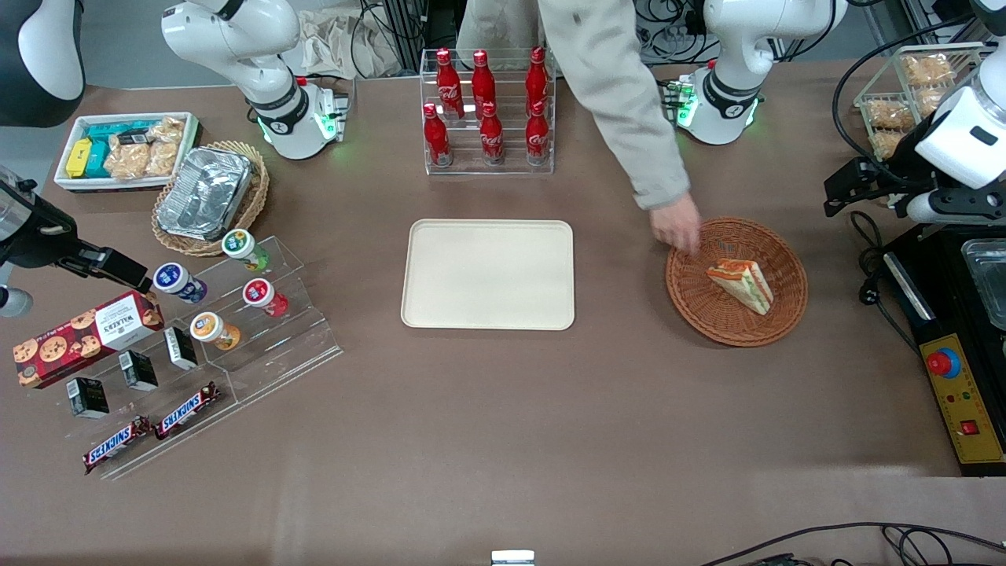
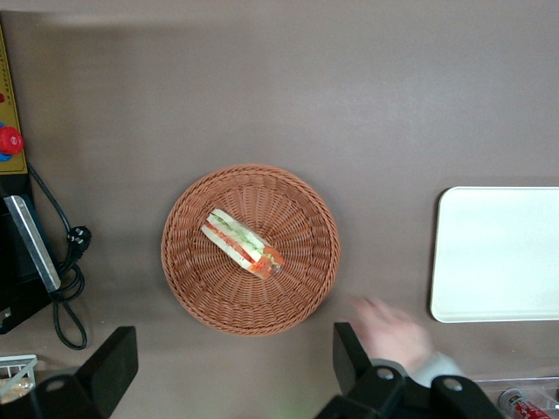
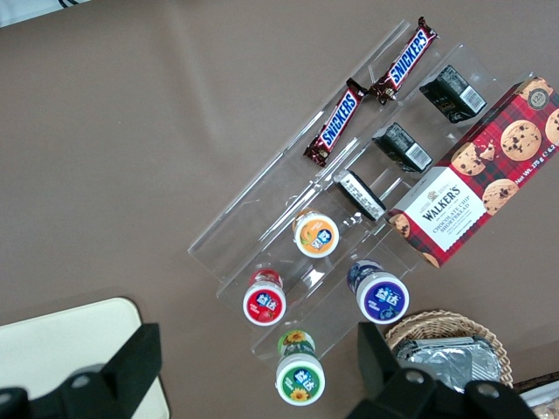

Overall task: Place sandwich from basket to tray
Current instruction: 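Move the left gripper over the wrapped sandwich in the wicker basket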

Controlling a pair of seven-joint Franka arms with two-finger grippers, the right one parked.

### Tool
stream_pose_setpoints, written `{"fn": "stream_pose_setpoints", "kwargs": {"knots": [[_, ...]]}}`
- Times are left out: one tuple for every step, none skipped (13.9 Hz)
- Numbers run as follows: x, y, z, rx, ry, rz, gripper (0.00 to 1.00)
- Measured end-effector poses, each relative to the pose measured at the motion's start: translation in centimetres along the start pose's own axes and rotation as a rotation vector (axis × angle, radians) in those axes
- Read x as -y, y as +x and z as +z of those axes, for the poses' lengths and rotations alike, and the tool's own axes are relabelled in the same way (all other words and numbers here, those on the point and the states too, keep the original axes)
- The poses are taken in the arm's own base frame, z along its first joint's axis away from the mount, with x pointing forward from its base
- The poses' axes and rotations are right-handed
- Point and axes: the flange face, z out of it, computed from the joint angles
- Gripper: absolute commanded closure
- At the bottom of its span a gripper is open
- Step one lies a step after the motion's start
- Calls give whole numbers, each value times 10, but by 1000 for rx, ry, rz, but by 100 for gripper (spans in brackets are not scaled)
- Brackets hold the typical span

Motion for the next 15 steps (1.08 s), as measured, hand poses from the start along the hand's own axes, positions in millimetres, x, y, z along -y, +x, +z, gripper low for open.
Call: {"fn": "stream_pose_setpoints", "kwargs": {"knots": [[0,0,0,-1,0,0,1],[-1,0,-1,-3,0,1,1],[-1,-1,-3,-4,0,2,1],[-1,-3,-4,-2,0,1,1],[-1,-5,-7,-1,0,1,1],[-1,-8,-9,5,0,0,1],[0,-13,-9,15,5,-5,1],[1,-19,-6,23,13,-10,1],[3,-26,-1,33,19,-13,0],[5,-33,6,36,22,-17,0],[7,-41,16,27,22,-25,1],[9,-50,29,8,21,-40,1],[11,-61,45,-11,19,-65,1],[13,-72,64,-21,18,-97,1],[15,-82,83,-18,19,-126,1]]}}
